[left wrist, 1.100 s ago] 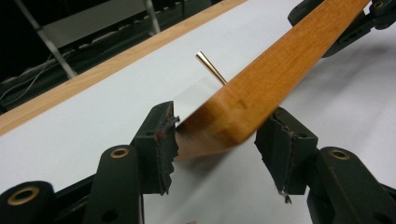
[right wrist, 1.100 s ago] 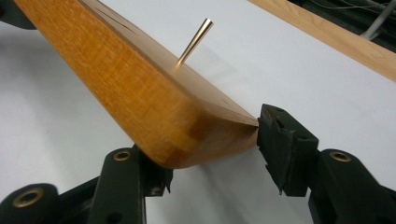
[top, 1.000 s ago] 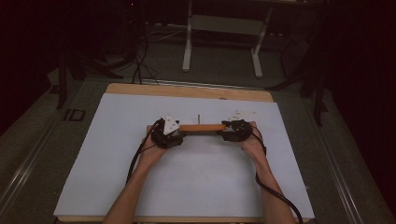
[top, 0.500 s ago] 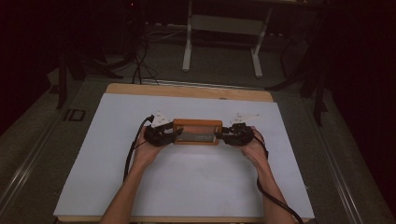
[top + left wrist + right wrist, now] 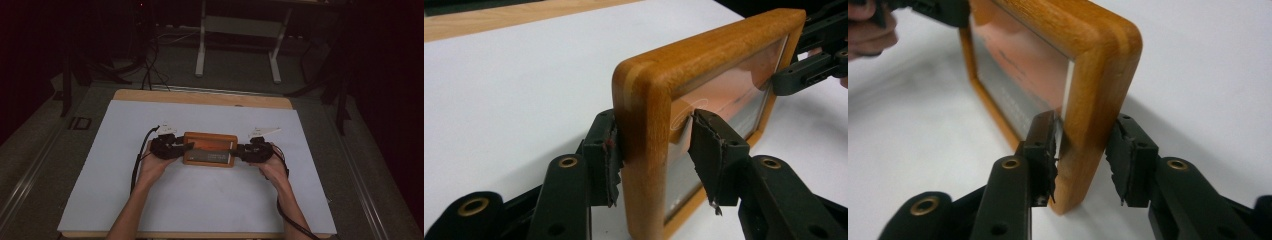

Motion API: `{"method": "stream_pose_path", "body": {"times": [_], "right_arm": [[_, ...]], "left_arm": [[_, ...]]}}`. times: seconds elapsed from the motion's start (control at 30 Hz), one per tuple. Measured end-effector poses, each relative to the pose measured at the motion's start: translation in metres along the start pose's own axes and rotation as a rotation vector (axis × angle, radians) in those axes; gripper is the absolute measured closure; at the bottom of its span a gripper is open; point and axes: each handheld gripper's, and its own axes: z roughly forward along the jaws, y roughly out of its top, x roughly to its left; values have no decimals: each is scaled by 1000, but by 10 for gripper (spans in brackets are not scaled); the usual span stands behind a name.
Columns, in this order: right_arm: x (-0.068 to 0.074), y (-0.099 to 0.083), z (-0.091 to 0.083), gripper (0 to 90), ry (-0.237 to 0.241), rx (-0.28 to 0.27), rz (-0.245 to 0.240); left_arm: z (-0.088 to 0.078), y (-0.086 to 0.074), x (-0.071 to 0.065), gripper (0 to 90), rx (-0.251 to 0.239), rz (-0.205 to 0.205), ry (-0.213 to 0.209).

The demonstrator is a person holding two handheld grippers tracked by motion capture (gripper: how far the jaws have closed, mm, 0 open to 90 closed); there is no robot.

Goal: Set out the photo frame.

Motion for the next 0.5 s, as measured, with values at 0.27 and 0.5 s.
{"method": "stream_pose_path", "body": {"times": [0.27,0.5], "right_arm": [[-5,0,3,600,9,-25,28],[-2,-4,5,570,5,-16,13]], "left_arm": [[3,-3,-1,493,6,13,16],[-2,-8,4,464,-7,3,30]]}}
